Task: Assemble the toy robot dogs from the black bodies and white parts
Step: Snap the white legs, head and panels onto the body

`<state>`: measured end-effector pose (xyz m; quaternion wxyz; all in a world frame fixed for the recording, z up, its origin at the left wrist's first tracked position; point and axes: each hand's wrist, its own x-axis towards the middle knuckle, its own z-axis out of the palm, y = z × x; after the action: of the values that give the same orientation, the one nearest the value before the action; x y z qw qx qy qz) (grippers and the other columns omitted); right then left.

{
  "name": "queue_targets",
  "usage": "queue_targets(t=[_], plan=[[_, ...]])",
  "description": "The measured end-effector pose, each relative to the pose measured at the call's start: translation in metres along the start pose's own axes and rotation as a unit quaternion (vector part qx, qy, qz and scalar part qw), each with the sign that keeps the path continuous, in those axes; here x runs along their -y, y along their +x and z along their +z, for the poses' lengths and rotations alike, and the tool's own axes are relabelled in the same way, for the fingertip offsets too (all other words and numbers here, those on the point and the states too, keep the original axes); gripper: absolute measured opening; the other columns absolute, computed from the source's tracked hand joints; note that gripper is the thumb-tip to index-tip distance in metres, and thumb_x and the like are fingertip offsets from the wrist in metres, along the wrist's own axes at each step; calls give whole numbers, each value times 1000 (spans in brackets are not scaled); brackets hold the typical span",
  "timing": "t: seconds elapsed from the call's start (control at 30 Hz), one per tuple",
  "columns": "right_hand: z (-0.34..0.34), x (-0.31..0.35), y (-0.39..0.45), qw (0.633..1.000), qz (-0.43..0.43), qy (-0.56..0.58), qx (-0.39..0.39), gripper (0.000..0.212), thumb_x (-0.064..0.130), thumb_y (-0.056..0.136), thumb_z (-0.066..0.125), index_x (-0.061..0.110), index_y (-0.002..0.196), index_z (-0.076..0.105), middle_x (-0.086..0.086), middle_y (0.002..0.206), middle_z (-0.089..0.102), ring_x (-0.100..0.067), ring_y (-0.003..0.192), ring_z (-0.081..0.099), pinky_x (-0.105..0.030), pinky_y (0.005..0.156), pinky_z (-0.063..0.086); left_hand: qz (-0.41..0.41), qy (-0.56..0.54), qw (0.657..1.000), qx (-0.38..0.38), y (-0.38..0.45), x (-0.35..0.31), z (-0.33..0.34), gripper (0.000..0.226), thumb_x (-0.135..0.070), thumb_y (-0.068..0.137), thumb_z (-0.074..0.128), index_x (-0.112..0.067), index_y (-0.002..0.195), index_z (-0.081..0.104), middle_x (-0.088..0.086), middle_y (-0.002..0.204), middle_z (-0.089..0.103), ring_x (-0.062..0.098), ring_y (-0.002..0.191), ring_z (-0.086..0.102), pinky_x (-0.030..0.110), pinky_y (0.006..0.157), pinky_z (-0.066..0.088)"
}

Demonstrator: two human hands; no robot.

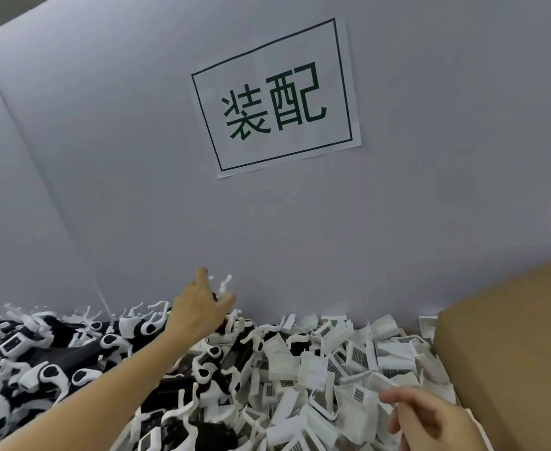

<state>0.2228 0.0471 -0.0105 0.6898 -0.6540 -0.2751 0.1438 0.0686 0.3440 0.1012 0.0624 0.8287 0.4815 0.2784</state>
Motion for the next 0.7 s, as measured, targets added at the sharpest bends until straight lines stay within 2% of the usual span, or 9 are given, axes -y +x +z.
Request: queue_targets(t=[0.1, 0.13, 0.2, 0.27, 0.37, 0.47, 0.57, 0.63, 0.7], plan=[[1, 1, -2, 1000, 18, 0, 23, 45, -11, 90, 58, 19, 61, 76, -8, 51, 65, -17, 37, 50, -12, 41, 37, 7, -40, 997, -68, -4, -4, -17, 40, -46, 95, 42, -24, 128, 41, 7, 79, 67, 27, 76, 60, 40, 69, 41], [0, 1, -2, 999, 25, 3, 28, 44, -10, 91, 57, 17, 62, 76, -10, 52, 65, -18, 37, 50, -13, 41, 38, 8, -54, 994, -91, -6, -9, -24, 34, -47, 96, 38, -21, 114, 50, 9, 77, 65, 29, 74, 59, 39, 65, 39], [-1, 1, 0, 998, 41, 17, 42, 41, -10, 93, 55, 12, 66, 76, -12, 53, 65, -16, 37, 50, -15, 42, 40, 9, -102, 988, -116, -16, -27, -38, 44, -47, 99, 36, -12, 90, 61, 16, 78, 65, 35, 73, 60, 38, 59, 42], [-3, 3, -1, 996, 53, 38, 67, 39, -11, 94, 54, 8, 69, 76, -14, 55, 65, -20, 39, 52, -16, 41, 40, -5, -208, 972, -105, -32, -52, -50, 46, -44, 101, 41, -11, 82, 67, 16, 78, 66, 32, 63, 62, 41, 56, 53], [-3, 7, -2, 987, 75, 83, 116, 40, -7, 98, 53, 8, 72, 80, -20, 66, 70, -24, 46, 57, -22, 42, 40, -54, -420, 904, -55, -69, -90, -59, 34, -39, 101, 51, -14, 85, 68, 10, 81, 68, 17, 51, 65, 31, 51, 59], [0, 14, -3, 978, 81, 147, 128, 25, 24, 94, 58, 12, 96, 80, -14, 86, 77, -28, 66, 71, -30, 55, 47, -96, -568, 817, -2, -122, -120, -40, 31, -37, 98, 59, -20, 76, 73, 1, 73, 73, 19, 61, 72, 33, 62, 63], [2, 15, -1, 960, 121, 209, 139, 47, 48, 78, 54, 18, 109, 71, -4, 99, 79, -25, 83, 77, -36, 67, 53, -156, -666, 729, 41, -173, -145, -5, 38, -42, 98, 61, -28, 65, 73, -4, 70, 75, 22, 66, 74, 31, 64, 62], [2, 16, -2, 950, 141, 251, 120, 53, 56, 73, 56, 20, 107, 75, -3, 102, 79, -22, 85, 77, -39, 73, 54, -195, -689, 695, 67, -195, -156, 19, 42, -40, 98, 60, -28, 60, 73, 1, 70, 75, 26, 67, 74, 33, 61, 61], [0, 17, -3, 950, 135, 270, 86, 54, 56, 76, 58, 18, 111, 75, -6, 104, 78, -23, 85, 76, -40, 75, 55, -217, -687, 687, 92, -209, -163, 39, 41, -38, 98, 60, -29, 61, 75, 2, 71, 75, 25, 68, 74, 37, 65, 61]])
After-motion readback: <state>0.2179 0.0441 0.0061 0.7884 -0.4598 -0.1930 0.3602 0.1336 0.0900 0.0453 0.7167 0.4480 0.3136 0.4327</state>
